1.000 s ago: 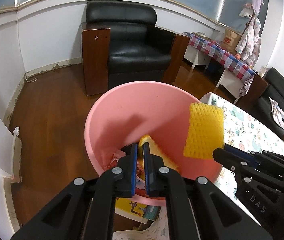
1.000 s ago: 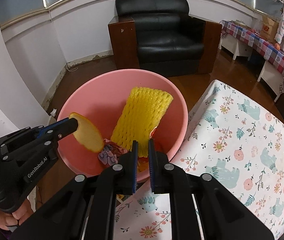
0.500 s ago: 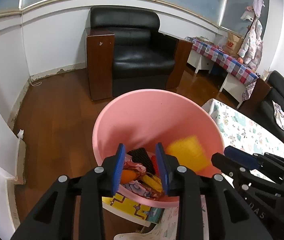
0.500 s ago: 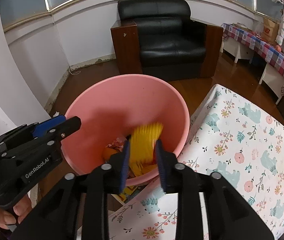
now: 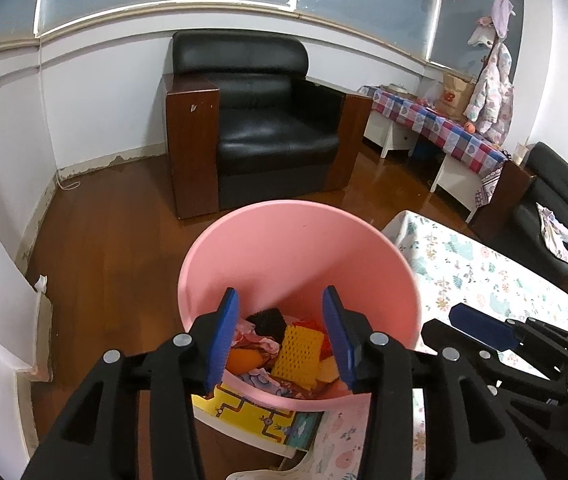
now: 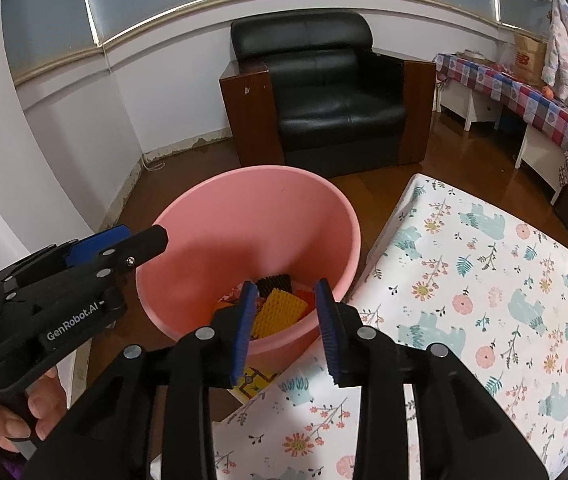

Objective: Collect trash

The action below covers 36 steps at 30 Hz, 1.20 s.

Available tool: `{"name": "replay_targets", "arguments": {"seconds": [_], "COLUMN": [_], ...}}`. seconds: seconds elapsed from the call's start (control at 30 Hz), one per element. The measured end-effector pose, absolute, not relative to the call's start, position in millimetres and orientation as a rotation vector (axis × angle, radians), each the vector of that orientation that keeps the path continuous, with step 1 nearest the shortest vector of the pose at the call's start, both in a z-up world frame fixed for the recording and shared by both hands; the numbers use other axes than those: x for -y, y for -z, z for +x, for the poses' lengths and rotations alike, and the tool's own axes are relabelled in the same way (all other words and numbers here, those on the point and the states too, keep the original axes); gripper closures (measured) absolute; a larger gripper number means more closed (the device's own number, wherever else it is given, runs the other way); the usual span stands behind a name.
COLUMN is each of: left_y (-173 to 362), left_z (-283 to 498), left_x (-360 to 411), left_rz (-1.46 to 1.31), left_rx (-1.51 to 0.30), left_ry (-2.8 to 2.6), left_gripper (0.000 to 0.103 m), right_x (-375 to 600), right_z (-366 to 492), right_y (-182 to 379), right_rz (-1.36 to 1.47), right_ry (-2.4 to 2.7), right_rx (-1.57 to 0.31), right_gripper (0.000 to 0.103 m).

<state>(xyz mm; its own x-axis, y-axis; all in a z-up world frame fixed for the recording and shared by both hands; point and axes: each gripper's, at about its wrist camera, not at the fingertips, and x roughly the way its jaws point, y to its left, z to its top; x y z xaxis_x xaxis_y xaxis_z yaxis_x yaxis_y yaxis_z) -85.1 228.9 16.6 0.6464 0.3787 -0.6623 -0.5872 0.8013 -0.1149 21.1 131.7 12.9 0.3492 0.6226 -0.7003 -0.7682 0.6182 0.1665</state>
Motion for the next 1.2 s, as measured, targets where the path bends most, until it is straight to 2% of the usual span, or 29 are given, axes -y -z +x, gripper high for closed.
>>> {"name": "replay_targets", "arguments": {"seconds": [0.3, 0.83, 0.97, 1.2], "left_y": [-30, -42, -43, -43], "left_z": [-91, -93, -90, -88], "left_x": [-215, -197, -187, -169], "left_rz": [-0.309, -0.29, -0.269, -0.256], "left_rx": [-0.645, -0.632, -0.637, -0.644], "left_ry": [-0.553, -0.53, -0.506, -0.484], "left_gripper": [0.057, 0.051, 0.049, 0.046], "right_x": [-116, -90, -77, -60], "right_z": [19, 18, 20, 17], "right_y": [-20, -23, -21, -21], "right_rz": [-0.172, -0.121, -0.092, -0.056], "right_ry": [-0.903, -0.863, -0.842, -0.816], "right_rx": [-0.789, -0.78, -0.786, -0.776], "right_gripper": [0.066, 0.064, 0.054, 0.053]}}
